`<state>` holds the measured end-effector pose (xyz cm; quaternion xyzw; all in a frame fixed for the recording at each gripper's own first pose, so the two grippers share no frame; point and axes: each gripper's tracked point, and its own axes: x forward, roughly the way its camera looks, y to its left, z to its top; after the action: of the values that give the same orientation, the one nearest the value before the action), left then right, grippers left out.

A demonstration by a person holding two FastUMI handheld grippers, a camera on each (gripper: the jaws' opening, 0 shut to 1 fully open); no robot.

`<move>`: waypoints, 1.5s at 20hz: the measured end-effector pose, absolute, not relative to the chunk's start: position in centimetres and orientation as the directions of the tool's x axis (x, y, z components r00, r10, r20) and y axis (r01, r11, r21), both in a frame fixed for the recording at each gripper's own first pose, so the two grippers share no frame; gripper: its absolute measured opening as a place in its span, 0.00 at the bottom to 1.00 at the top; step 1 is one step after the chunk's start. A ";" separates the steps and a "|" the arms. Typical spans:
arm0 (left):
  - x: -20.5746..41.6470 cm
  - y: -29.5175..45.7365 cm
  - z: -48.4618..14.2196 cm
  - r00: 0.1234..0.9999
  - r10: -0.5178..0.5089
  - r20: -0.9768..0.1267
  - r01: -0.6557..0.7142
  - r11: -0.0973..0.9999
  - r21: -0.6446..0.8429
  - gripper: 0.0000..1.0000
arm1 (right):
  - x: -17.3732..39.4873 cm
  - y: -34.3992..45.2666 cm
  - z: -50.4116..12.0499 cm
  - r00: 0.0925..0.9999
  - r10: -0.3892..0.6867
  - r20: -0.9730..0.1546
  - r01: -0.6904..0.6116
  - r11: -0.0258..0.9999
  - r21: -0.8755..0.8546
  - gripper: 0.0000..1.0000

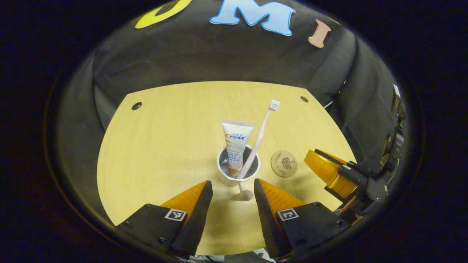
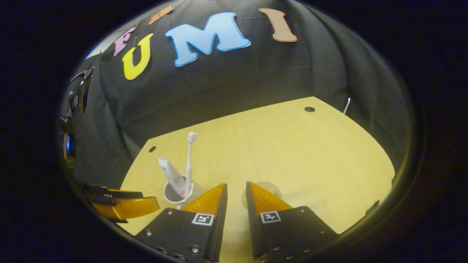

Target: Put the toothbrush and toothpaste on the desktop into the cup, then pick up the cup and place it on the coaster on the desktop.

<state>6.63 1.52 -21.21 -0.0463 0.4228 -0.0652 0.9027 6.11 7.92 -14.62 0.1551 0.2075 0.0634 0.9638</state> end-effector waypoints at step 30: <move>10.8 -1.2 -32.4 0.409 -0.090 -0.908 0.039 0.996 -0.080 0.34 | 8.3 -4.2 -18.4 0.862 0.054 -0.504 0.168 0.907 0.386 0.32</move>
<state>10.78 -1.17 -32.42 -0.0231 0.5420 -0.0384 0.8392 8.28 -4.18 -18.40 0.2136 0.2608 -0.0303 0.9410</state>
